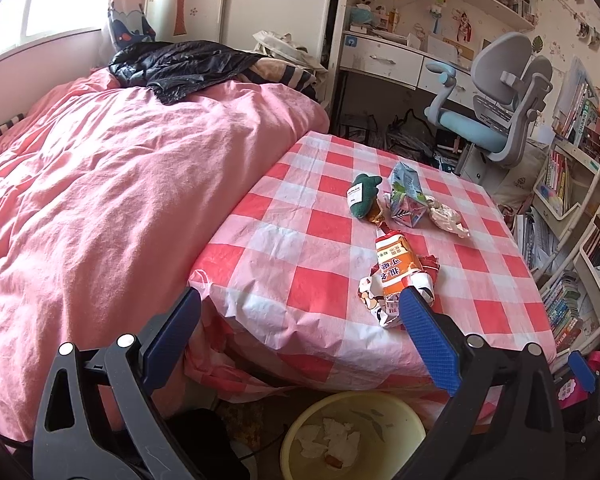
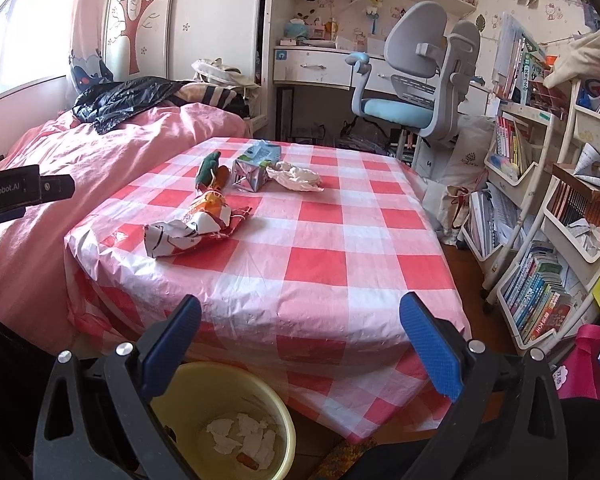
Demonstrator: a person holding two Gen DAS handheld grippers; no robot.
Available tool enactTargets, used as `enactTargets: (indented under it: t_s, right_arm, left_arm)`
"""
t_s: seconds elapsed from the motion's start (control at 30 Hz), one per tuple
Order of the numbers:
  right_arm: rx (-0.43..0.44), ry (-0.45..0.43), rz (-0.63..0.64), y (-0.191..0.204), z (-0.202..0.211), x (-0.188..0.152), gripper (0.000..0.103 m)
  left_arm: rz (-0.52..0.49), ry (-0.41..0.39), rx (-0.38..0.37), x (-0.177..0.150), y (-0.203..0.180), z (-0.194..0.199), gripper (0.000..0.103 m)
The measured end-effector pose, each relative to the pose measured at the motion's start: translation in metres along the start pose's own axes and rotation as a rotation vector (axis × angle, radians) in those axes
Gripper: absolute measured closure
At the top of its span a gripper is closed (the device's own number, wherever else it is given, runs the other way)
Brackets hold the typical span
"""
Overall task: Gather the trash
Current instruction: 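Move the left gripper toward the orange-and-white chip bag on the table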
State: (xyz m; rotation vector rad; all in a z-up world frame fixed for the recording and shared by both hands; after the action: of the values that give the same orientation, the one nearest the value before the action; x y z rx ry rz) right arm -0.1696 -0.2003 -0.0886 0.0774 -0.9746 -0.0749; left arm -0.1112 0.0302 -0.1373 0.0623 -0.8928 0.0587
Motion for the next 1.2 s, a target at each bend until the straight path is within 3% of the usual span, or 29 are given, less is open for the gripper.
enactTargets:
  t_s: [1.2]
  right_arm:
    - [0.062,-0.081,0.004,0.029,0.015,0.022,0.008]
  left_arm:
    - [0.014,-0.028,0.010,0.008,0.002,0.001,0.008]
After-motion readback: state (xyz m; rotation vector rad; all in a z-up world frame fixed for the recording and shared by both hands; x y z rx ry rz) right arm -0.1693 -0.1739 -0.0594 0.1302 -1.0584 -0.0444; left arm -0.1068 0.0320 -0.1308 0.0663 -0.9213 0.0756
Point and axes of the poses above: each gripper's, at about its wrist camera, not at the fingertips, and z roughly against the way its jaws point, y to its left, x to its top, the point moved 10 cm from there along -z, roughly the way its jaws point, and after that the axes turned 11 degrees about -z, right-handed, at the moved point
